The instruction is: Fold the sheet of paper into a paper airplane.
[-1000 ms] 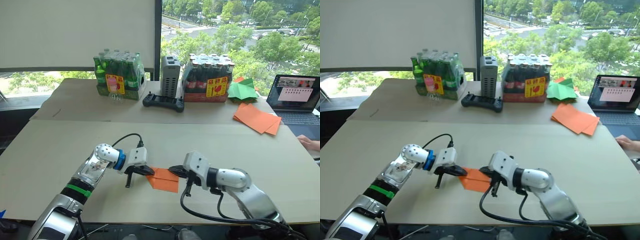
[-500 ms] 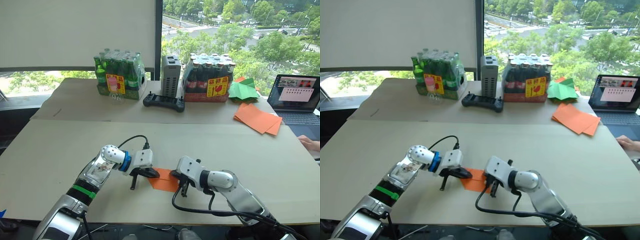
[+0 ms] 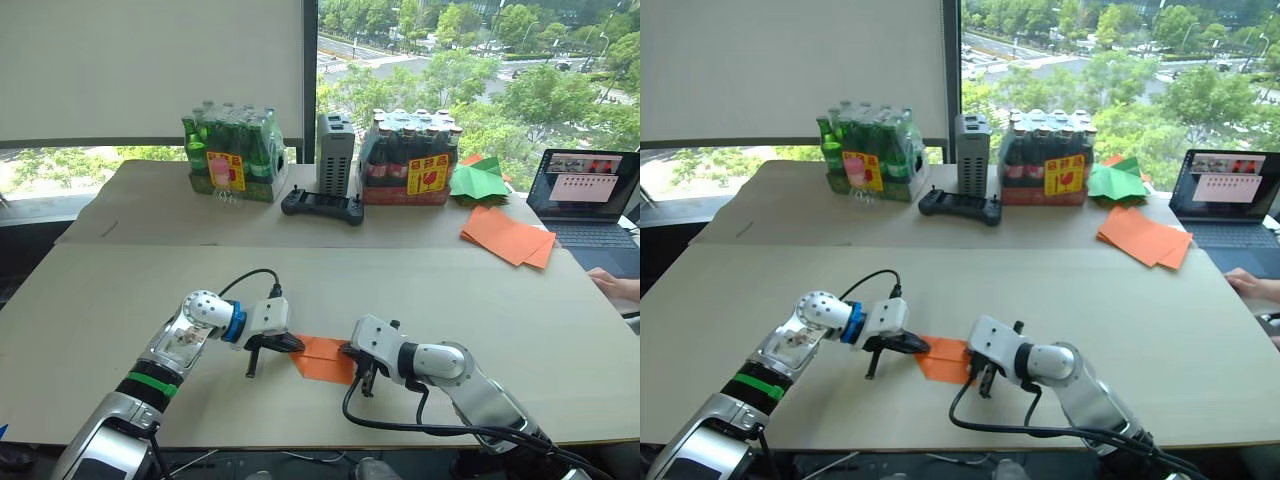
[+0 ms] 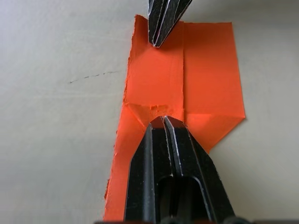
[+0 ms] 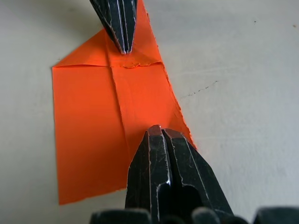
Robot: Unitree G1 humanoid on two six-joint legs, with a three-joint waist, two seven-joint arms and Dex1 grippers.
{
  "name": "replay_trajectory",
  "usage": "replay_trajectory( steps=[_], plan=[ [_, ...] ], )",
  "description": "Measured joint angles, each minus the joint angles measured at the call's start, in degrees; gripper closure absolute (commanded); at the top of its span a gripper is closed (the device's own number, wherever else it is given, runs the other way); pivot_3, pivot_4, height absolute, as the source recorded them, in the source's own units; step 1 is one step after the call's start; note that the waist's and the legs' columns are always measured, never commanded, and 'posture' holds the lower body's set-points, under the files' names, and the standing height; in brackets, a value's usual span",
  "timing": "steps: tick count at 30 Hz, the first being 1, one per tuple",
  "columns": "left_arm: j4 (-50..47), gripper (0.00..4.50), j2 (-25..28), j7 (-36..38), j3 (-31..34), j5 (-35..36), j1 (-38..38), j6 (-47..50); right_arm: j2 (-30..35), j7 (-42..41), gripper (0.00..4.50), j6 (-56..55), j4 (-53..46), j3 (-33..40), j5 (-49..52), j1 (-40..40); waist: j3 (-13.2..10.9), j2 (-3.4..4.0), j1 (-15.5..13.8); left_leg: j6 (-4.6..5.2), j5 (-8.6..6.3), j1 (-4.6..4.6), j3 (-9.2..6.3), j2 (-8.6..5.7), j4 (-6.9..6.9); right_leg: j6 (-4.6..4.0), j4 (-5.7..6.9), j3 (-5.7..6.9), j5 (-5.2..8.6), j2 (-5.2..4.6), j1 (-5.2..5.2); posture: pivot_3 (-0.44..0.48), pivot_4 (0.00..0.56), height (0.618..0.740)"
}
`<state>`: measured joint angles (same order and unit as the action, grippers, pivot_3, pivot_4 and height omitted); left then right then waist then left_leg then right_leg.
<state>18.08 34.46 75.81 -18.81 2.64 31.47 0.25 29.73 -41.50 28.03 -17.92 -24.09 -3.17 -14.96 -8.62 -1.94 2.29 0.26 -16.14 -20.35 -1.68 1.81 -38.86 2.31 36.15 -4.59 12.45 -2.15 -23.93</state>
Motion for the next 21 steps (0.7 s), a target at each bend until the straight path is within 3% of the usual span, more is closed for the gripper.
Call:
replay_trajectory(
  steps=[15,21],
  plan=[
    [-2.55,4.5,3.35,-0.69,3.22,1.69,-3.1,2.4,-0.4,-0.47,4.47,0.0,0.49,-0.07,-0.03,-0.59,0.02,0.01,0.46,0.0,0.0,0.03,0.06,0.08,0.03,0.15,0.08,-0.08,0.12,0.1,-0.08,0.0,0.15,0.733],
    [-8.54,4.5,4.96,-1.34,7.57,6.93,-5.68,13.31,-2.27,-0.09,4.47,0.86,0.3,1.35,1.35,-0.75,-0.1,0.01,0.4,0.0,0.0,-0.33,0.03,0.12,0.0,0.1,0.11,-0.1,0.08,0.14,-0.42,0.0,0.15,0.733]
  ],
)
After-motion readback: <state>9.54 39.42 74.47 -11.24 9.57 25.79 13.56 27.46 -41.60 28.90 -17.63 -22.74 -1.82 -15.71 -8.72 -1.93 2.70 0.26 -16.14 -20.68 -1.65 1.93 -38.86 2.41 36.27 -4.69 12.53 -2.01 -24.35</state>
